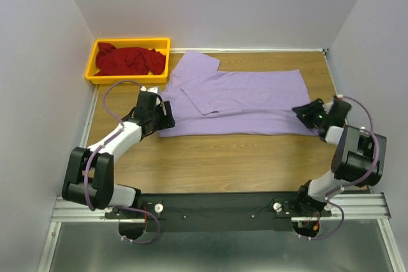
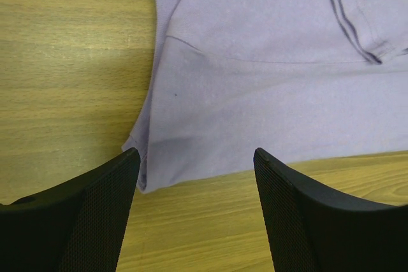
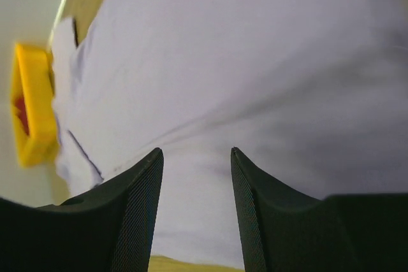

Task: Fold and stack the t-shirts
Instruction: Fold the tshirt

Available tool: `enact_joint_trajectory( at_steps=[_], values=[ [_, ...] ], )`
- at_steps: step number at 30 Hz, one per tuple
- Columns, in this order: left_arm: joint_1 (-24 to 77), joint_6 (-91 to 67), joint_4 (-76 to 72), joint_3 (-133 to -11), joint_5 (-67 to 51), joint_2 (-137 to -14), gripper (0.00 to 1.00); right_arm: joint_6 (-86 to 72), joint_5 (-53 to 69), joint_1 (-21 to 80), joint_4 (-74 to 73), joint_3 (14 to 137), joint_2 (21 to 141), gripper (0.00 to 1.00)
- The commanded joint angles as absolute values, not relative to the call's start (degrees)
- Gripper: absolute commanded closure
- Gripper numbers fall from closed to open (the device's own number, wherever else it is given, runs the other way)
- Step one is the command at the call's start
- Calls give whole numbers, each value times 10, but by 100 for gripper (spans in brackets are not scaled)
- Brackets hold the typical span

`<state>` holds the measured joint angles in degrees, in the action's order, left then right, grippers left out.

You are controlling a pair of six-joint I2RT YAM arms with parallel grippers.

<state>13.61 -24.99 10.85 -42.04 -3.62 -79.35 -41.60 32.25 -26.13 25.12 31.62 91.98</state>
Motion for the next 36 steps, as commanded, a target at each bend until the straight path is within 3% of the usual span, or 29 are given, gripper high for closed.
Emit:
enact_joint_trajectory(
  at_steps=[1,10,14,23,36],
  values=[
    [134,-244,105,-416,-18,-740,20,-285,197,-111,121,390,860,46],
    [134,-223,99,-378,57,-574,21,-138,109,252,3,607,966,55],
    [134,-234,66,-355,76,-530,21,-78,77,333,-40,705,1044,58],
    [134,-233,69,-377,64,-584,22,-15,5,407,-96,836,1190,58],
    [132,-234,68,-376,58,-599,22,18,-57,426,-104,846,1234,60]
  ],
)
